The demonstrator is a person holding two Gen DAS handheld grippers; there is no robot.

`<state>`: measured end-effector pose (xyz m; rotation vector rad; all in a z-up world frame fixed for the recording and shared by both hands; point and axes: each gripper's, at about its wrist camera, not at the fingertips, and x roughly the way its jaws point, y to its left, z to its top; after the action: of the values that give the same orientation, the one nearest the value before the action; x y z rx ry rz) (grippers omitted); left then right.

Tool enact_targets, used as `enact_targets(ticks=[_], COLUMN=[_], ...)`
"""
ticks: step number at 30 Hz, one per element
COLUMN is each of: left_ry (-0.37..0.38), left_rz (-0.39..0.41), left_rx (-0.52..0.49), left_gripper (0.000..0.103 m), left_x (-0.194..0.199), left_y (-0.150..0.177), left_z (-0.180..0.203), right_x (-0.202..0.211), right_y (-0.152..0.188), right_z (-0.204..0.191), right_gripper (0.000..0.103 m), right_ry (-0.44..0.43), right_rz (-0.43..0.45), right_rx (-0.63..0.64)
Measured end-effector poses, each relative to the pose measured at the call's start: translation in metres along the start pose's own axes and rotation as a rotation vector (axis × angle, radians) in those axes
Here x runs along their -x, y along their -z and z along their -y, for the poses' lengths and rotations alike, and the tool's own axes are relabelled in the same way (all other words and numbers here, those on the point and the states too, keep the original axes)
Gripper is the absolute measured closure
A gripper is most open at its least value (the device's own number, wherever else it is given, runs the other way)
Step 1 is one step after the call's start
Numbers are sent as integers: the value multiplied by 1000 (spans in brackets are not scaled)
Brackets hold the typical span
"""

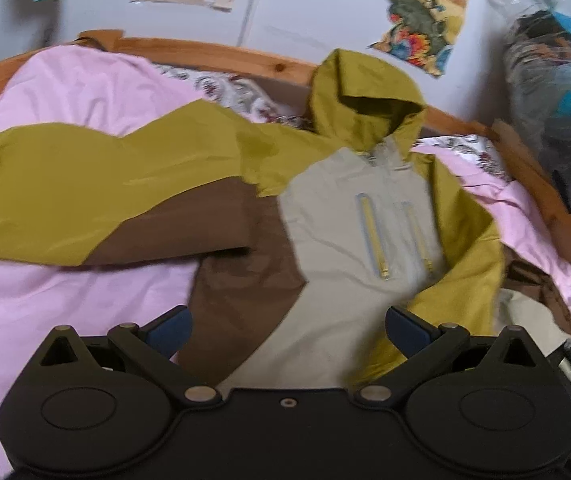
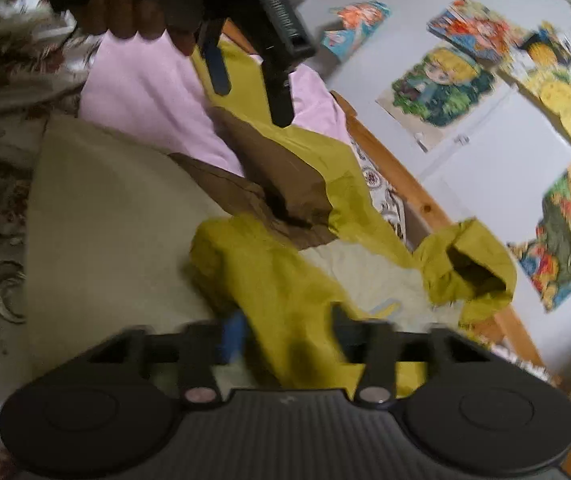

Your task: Fold large clothes

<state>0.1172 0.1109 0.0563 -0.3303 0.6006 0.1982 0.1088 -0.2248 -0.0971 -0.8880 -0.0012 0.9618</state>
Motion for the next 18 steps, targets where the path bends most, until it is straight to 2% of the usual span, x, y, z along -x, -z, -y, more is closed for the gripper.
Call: enact_targets(ticks=[2,5,7,11,13,16,17,18], left_ry=[42,110,151,203,225,217,209,213], left_rz=[8,3,-29,-141,-201,-285,-303,-321], left_rx=[-17,-41,-40,-49,-64,-103,-122,-135], left_gripper=[1,1,1,1,7,30,50,78], left_x=[-3,-14,-28,-67,-83,-105,-110,-115], left_y=[0,1,2,5,7,10,12,14], left_z=[6,14,20,32,37,45,47,49], right_x=[11,24,26,-11,-41,-95,-110,-126], right_y=[-1,1,4,21,32,55,63,70], right_z=[19,58,94,179,220,272,281,292], right_gripper=[18,15,13,13,13,13,15,26], right_ry=[-13,-15,5,79,128,159,156,155], right_rz=[3,-17,-42,-119,-178,-308,-356,-404], right_rx=[-82,-213,-306,-554,-679,-868,-925,-982])
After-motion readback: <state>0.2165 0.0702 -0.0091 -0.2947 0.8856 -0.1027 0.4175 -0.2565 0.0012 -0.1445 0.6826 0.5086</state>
